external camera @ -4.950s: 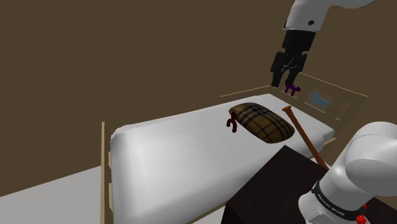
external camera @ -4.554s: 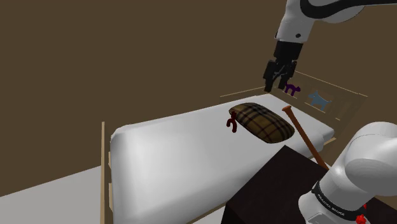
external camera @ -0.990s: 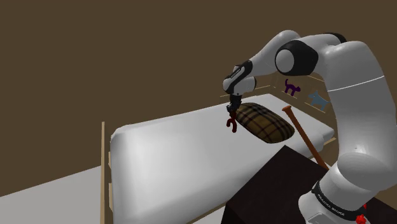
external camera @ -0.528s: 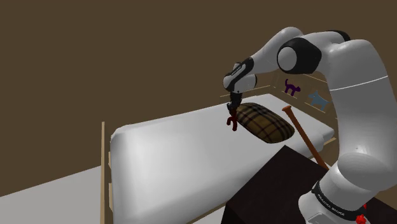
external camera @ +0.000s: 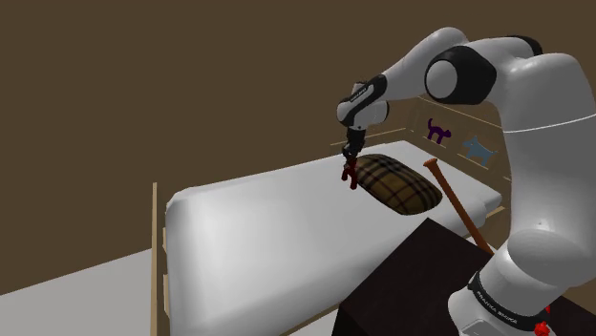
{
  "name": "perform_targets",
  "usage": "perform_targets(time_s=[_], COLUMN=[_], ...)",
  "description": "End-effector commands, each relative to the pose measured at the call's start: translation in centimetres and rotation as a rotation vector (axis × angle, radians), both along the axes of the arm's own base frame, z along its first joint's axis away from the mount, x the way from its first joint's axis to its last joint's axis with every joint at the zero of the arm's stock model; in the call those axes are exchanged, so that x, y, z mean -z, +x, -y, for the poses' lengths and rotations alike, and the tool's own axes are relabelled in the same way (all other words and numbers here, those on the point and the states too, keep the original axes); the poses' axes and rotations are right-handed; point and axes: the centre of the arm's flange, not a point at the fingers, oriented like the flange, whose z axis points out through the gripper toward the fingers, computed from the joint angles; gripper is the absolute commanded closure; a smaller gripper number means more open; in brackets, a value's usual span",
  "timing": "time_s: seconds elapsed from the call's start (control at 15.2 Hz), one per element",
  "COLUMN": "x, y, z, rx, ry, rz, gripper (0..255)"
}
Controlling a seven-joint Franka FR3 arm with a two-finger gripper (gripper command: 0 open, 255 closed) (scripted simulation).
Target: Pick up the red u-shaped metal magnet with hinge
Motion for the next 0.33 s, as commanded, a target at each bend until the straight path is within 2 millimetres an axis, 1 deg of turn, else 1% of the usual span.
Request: perform_targets(time_s=[0.0,0.13,0.26], x=[-1.0,-2.0,-2.1], y=[0.0,0.0,0.0], z=[0.0,0.0,0.0], rx=[0.000,0.000,0.000], ry=[0.000,0.000,0.000], rz=[0.000,0.000,0.000], gripper=[255,255,255])
